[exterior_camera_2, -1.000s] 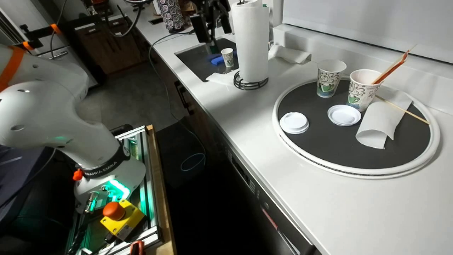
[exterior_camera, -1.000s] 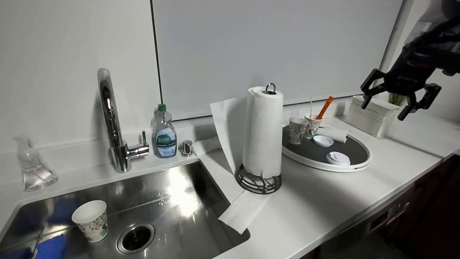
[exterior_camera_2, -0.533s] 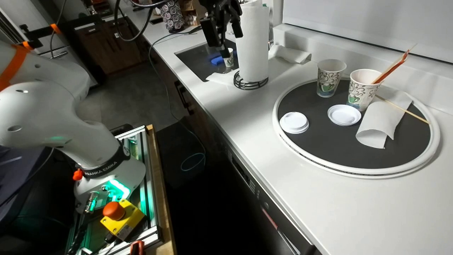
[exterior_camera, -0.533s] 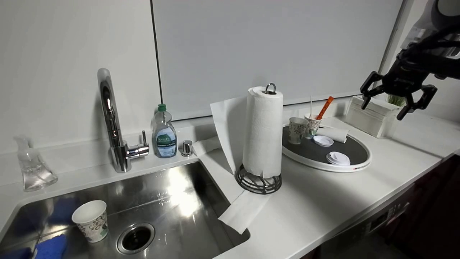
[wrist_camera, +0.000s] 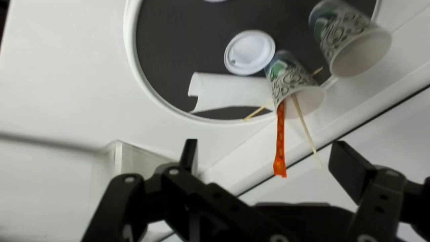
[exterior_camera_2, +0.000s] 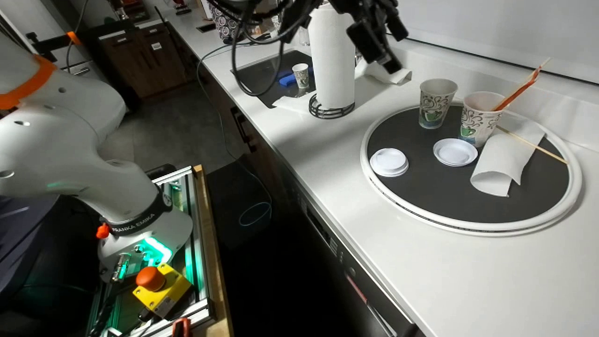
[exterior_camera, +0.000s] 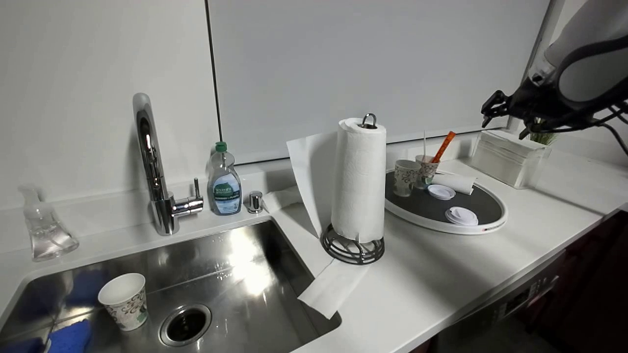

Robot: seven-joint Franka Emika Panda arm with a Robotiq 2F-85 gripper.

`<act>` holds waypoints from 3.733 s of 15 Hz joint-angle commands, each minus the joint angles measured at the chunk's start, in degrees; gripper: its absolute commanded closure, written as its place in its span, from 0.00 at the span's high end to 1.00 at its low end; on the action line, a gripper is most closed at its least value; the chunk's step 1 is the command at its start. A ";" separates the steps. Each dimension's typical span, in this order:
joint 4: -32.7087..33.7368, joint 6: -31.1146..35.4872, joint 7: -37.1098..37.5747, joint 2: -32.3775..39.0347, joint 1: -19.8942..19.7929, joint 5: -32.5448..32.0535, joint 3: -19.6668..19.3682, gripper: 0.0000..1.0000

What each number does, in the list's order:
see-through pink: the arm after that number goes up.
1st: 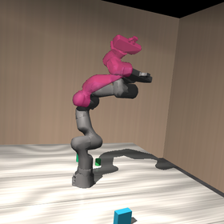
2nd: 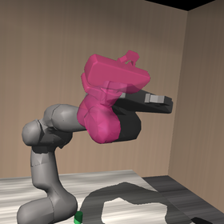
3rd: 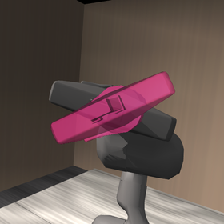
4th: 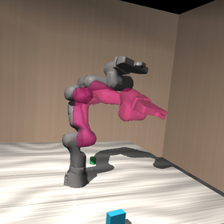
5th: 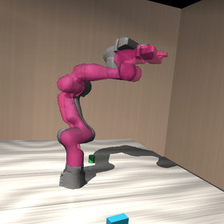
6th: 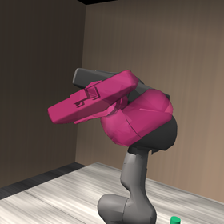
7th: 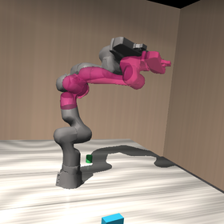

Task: Remove the stick from the bowl and put it on the tray

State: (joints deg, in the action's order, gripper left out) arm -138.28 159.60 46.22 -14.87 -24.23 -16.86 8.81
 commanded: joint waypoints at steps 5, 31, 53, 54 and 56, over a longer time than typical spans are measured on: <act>25.05 4.13 12.94 22.45 -16.22 -34.04 10.15 1.00; 64.73 -12.74 14.40 56.72 19.55 -31.04 -15.38 1.00; 68.14 -14.55 9.57 57.89 28.17 -26.20 -26.74 0.00; 67.63 -14.38 9.77 56.99 28.46 -26.50 -27.14 0.00; 67.33 -15.31 8.54 56.21 28.41 -25.75 -26.83 0.26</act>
State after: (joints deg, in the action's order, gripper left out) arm -68.51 146.01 56.11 43.99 3.16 -43.27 -17.39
